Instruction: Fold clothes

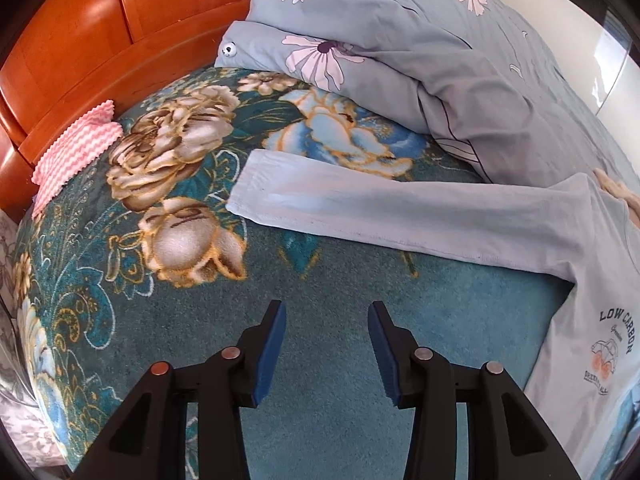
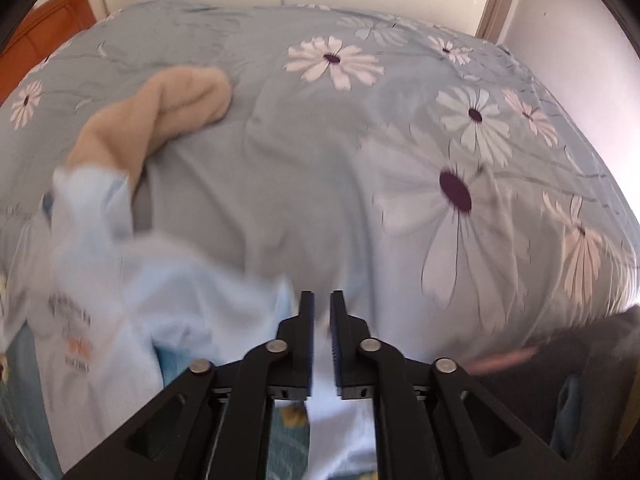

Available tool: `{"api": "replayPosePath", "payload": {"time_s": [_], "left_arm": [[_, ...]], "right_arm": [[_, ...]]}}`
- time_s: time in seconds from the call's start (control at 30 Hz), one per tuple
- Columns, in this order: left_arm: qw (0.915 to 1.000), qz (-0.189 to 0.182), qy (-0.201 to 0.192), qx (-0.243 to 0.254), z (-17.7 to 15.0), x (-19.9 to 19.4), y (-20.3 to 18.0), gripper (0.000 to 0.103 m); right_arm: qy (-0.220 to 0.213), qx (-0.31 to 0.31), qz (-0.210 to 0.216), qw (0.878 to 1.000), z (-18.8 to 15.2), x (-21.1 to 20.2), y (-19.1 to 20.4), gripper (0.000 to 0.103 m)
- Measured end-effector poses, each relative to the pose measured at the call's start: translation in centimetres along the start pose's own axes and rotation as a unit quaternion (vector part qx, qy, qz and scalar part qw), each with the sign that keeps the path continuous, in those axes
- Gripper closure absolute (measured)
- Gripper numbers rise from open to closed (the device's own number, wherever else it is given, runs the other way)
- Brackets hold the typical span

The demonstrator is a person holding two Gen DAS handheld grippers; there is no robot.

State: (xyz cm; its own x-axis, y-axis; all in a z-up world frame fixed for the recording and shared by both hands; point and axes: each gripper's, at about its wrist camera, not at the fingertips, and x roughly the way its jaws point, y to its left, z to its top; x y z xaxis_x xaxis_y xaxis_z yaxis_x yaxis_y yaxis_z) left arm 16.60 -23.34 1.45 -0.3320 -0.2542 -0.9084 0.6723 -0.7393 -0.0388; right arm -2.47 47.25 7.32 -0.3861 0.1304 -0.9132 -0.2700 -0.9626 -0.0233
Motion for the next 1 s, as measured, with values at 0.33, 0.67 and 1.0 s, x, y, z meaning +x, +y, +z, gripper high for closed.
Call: {"api": "replayPosePath", "payload": {"time_s": [0.33,0.67,1.0], "left_arm": [[0.9997,-0.020,0.011,0.011,-0.5,0.5,-2.1,0.052],[0.9996,-0.021,0.018,0.001,-1.3,0.8,-1.9,0.052],[0.9994,-0.026,0.020,0.003,-1.2,1.3,-2.5,0.052]], "right_arm": [[0.102,-0.044,-0.019,0.994,-13.0,3.0,2.2,0.059],[0.075,-0.012,-0.044,0.996,-10.6,1.1,0.7,0.099],[-0.098,0.003,-0.129,0.987,3.6,-10.2,-4.0,0.100]]}}
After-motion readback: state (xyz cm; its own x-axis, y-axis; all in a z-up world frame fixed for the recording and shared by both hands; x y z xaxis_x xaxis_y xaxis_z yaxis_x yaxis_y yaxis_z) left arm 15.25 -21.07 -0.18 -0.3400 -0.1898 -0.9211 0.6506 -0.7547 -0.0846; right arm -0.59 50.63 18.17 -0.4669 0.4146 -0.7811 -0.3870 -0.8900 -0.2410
